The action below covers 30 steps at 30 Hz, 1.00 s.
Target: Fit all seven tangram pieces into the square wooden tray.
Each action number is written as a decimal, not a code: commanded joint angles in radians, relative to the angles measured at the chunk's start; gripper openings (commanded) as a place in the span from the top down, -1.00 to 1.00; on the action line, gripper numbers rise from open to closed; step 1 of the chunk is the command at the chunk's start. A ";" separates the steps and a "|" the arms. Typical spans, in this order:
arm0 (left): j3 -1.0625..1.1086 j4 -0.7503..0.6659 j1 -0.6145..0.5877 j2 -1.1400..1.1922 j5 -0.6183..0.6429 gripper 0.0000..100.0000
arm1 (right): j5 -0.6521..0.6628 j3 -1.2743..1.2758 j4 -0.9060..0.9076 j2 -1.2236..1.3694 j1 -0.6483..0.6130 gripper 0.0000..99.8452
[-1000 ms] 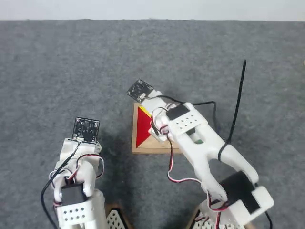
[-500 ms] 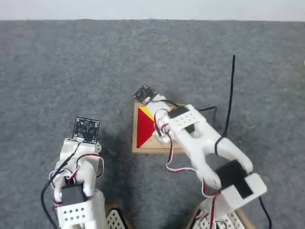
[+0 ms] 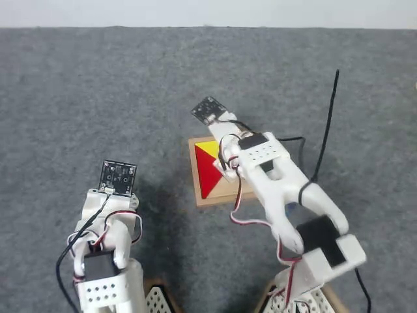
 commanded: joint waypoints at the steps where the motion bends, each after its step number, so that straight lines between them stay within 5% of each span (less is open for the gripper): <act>1: -0.007 0.006 -0.008 -0.012 -0.014 0.98 | -0.012 0.046 -0.021 -0.196 -0.028 0.99; 10: -0.007 0.006 -0.008 -0.012 -0.014 0.98 | -0.008 0.250 0.205 -0.593 0.134 0.99; 16: -0.007 0.006 -0.008 -0.012 -0.014 0.98 | -0.003 0.311 0.222 -0.541 0.312 0.99; 25: -0.007 0.006 -0.008 -0.012 -0.014 0.98 | -0.011 0.327 0.064 -0.366 0.302 0.67; 30: -0.007 0.006 -0.008 -0.012 -0.014 0.98 | -0.011 0.272 0.019 -0.183 0.308 0.66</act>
